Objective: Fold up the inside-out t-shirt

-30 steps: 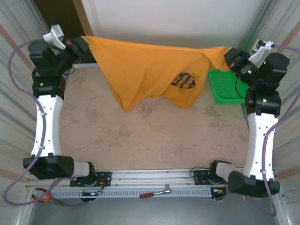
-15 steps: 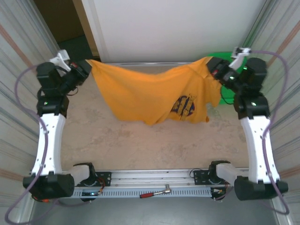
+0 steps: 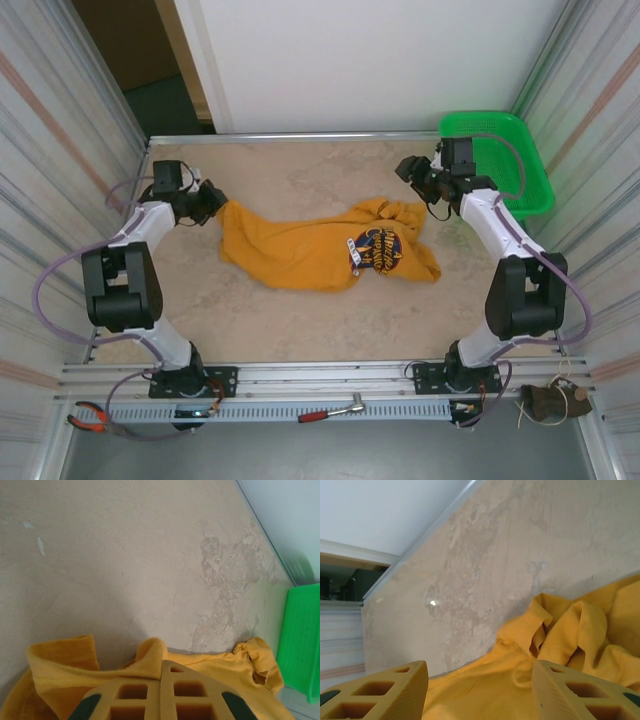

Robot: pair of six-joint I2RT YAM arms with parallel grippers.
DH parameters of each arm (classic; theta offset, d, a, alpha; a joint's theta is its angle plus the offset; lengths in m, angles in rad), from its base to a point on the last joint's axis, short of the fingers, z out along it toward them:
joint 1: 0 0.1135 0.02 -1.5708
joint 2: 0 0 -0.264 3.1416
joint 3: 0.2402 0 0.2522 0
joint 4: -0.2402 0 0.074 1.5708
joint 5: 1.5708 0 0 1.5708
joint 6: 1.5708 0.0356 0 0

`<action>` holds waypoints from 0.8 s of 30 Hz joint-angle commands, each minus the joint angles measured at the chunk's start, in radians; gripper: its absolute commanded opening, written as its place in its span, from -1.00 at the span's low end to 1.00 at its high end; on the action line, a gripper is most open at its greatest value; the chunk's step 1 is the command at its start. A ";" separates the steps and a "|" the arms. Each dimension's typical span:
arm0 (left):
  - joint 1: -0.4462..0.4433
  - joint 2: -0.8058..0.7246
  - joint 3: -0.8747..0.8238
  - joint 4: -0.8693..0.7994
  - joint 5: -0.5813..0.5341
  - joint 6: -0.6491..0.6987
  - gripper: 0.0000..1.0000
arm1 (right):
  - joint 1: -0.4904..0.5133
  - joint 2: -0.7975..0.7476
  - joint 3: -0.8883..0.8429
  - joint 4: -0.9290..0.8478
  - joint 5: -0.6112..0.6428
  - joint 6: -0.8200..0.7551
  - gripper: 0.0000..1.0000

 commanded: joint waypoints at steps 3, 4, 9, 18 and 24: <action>0.015 -0.063 -0.003 -0.011 -0.046 0.078 -1.00 | 0.034 -0.040 -0.106 0.005 0.068 -0.090 0.09; 0.017 -0.066 -0.009 -0.008 -0.043 0.073 -1.00 | 0.047 -0.043 -0.133 0.019 0.061 -0.088 0.08; 0.026 -0.070 -0.007 0.003 -0.045 0.061 -1.00 | 0.208 -0.060 -0.329 0.052 0.079 -0.060 -0.01; 0.050 -0.105 0.008 -0.009 -0.035 0.053 -1.00 | 0.377 -0.326 -0.676 -0.033 0.176 0.149 -0.33; 0.059 -0.119 -0.002 -0.016 -0.042 0.062 -1.00 | 0.187 -0.507 -0.528 -0.156 0.194 0.061 0.08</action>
